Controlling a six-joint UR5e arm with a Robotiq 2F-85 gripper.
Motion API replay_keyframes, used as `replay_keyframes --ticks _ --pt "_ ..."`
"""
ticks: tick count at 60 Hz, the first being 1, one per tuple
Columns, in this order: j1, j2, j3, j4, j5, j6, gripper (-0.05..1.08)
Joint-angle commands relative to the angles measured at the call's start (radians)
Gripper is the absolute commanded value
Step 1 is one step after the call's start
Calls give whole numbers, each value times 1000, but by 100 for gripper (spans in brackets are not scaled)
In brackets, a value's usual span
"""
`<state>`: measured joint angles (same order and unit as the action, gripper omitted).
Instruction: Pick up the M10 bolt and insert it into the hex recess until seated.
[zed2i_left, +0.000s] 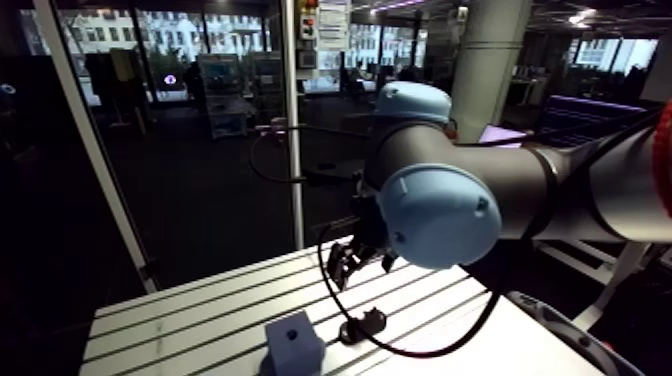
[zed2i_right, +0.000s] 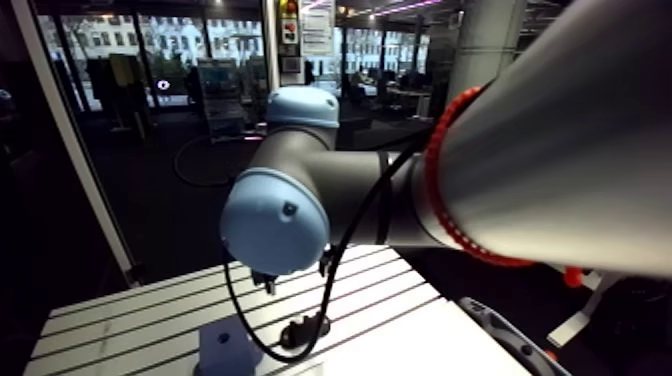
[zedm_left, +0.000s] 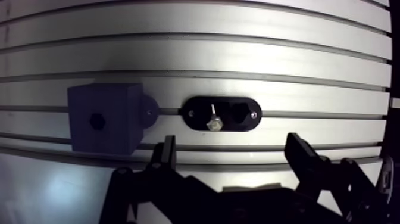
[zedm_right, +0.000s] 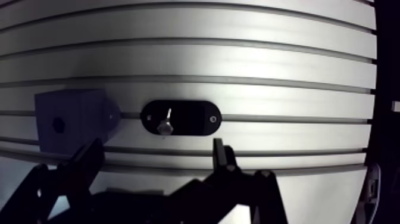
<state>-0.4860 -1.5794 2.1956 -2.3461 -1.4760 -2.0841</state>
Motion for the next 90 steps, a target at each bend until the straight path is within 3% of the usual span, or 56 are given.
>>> replay_keyframes --ticks 1,20,37,45,90 --pt "1 0 46 -64 -3 2 1" --pt "4 7 65 -86 -3 9 3" --pt "4 67 65 -131 -5 9 13" --pt "9 86 64 -137 -18 11 17" --pt "18 115 66 -161 -26 11 31"
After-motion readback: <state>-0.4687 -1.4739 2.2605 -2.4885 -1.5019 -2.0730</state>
